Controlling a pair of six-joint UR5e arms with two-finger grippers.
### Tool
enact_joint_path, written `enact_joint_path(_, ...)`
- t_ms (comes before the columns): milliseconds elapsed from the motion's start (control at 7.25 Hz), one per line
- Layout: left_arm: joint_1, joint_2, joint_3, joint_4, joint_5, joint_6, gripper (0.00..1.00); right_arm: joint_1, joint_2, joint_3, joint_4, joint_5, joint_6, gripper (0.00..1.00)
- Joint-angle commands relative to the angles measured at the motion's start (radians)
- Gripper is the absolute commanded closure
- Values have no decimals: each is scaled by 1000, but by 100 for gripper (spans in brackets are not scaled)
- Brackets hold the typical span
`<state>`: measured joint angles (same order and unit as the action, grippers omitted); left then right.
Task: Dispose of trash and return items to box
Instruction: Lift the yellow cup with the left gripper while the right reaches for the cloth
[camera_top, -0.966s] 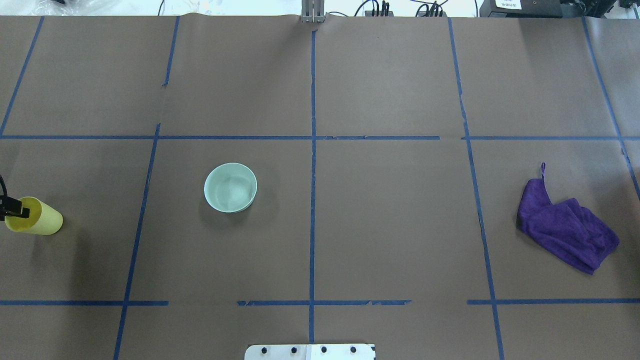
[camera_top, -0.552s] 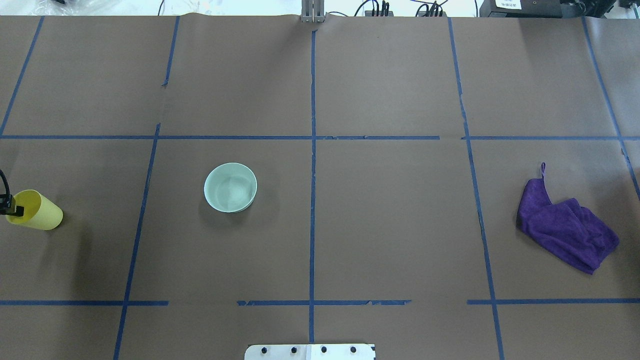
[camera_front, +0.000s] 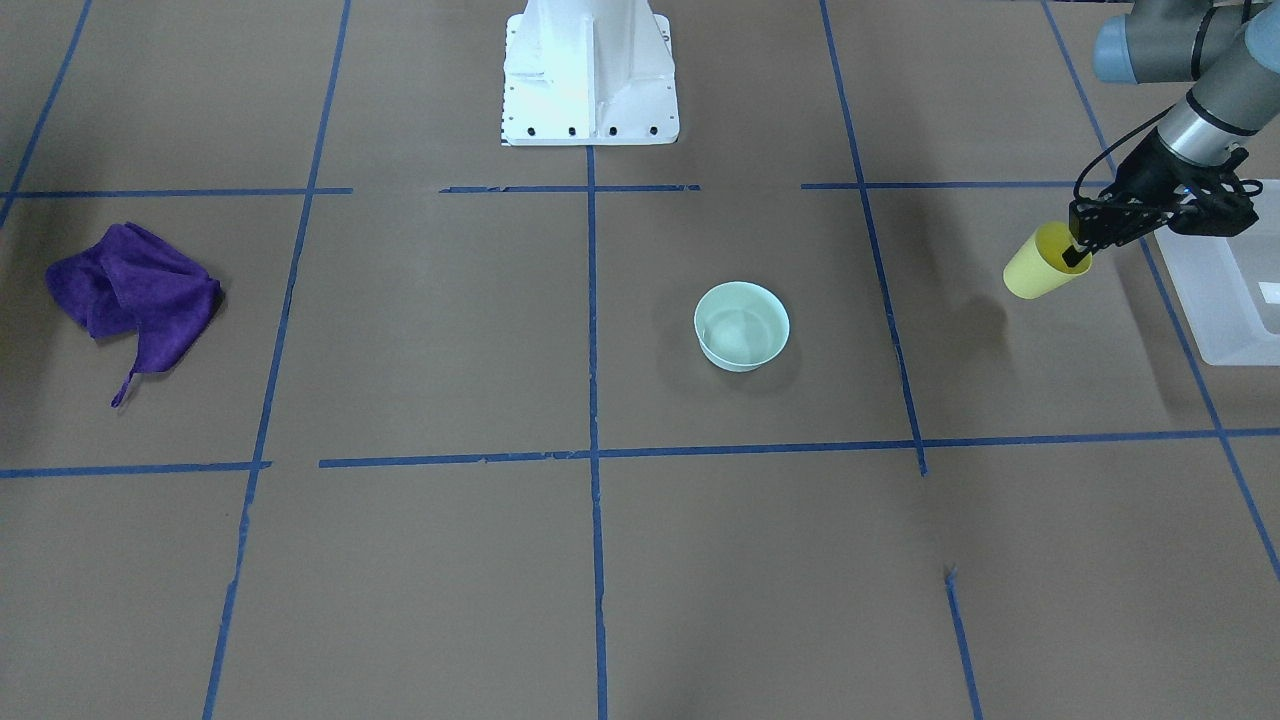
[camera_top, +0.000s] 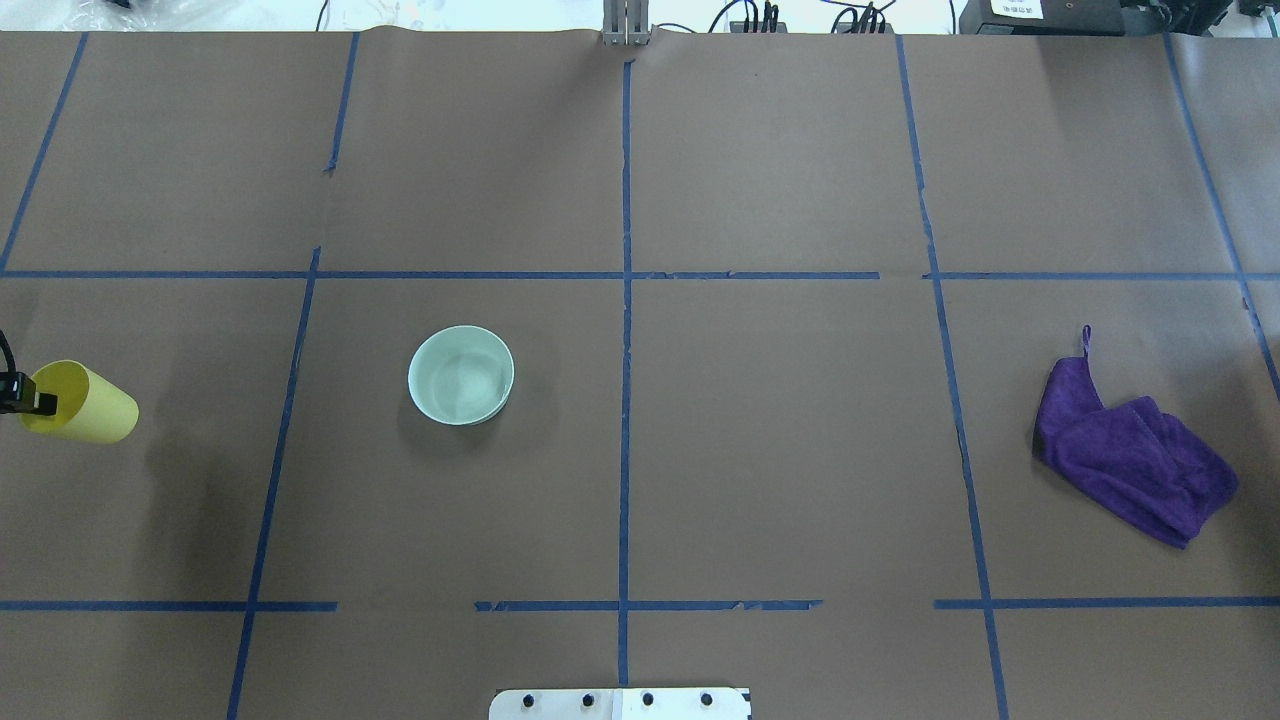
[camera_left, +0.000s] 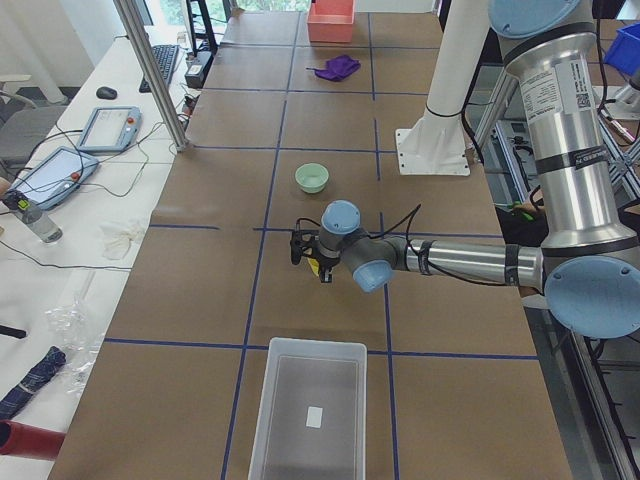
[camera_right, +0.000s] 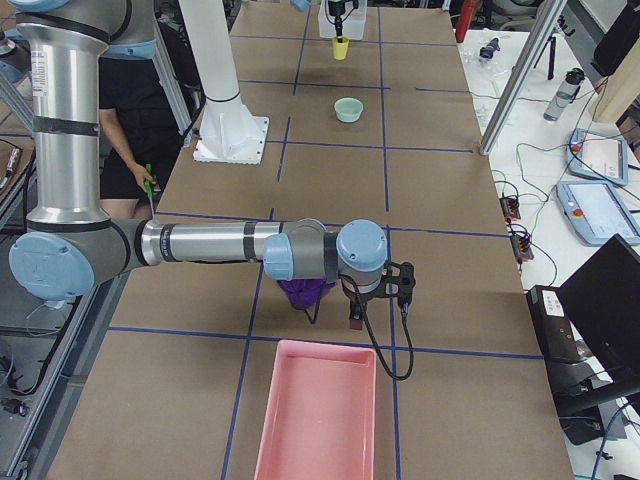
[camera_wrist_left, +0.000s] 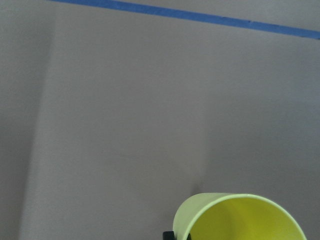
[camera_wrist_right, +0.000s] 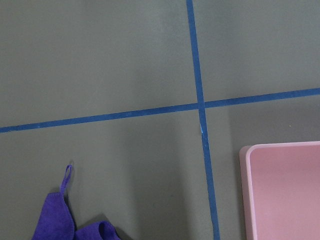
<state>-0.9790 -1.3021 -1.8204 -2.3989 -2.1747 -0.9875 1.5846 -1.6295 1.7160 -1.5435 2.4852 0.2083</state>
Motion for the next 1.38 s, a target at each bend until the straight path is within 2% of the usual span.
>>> enact_joint_path(0,-9,-9,-78,102,0,13,100,-73,-33,51,66,-29,106,0)
enact_joint_path(276,-53,-10,-82,109,-2,80,100,-208,-117,57,385,-113,378,0)
enact_joint_path(414,-93,-14,-80,121,-26,117,100,-300,-137,59,484,-139,454,0)
enact_joint_path(828,-128,-16,-89,177,-37,177,100,-450,-139,79,496,-198,467,0)
enact_joint_path(1241,-179,-71,-197,421,-34,298,100,-593,-139,79,554,-296,566,0)
